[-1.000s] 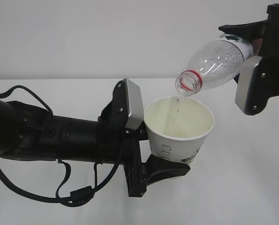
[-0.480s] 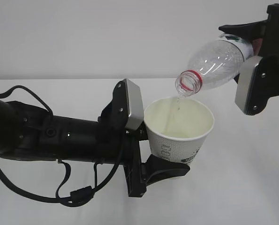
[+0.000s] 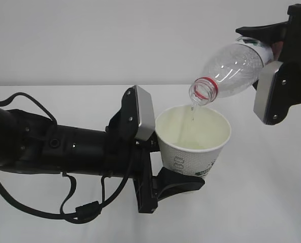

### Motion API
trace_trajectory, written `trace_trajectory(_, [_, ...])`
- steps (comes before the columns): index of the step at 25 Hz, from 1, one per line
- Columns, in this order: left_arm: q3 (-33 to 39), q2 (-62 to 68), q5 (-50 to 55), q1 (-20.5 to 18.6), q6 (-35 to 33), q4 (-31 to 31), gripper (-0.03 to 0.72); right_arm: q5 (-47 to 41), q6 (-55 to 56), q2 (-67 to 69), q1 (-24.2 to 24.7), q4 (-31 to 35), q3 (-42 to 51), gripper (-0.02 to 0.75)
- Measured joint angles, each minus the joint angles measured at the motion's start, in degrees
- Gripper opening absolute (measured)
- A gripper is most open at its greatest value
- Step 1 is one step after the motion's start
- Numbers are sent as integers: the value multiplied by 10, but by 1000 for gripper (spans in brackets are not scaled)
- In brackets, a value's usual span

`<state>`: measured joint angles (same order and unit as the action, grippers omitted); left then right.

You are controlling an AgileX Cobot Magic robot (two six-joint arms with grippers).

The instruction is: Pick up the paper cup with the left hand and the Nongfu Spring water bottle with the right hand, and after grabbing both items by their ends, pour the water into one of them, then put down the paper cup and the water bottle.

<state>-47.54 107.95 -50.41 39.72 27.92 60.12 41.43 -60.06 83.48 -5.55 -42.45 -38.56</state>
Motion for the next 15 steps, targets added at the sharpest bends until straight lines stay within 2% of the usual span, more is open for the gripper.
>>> trace_trajectory(15, [0, 0, 0, 0, 0, 0, 535, 0, 0, 0, 0, 1, 0, 477])
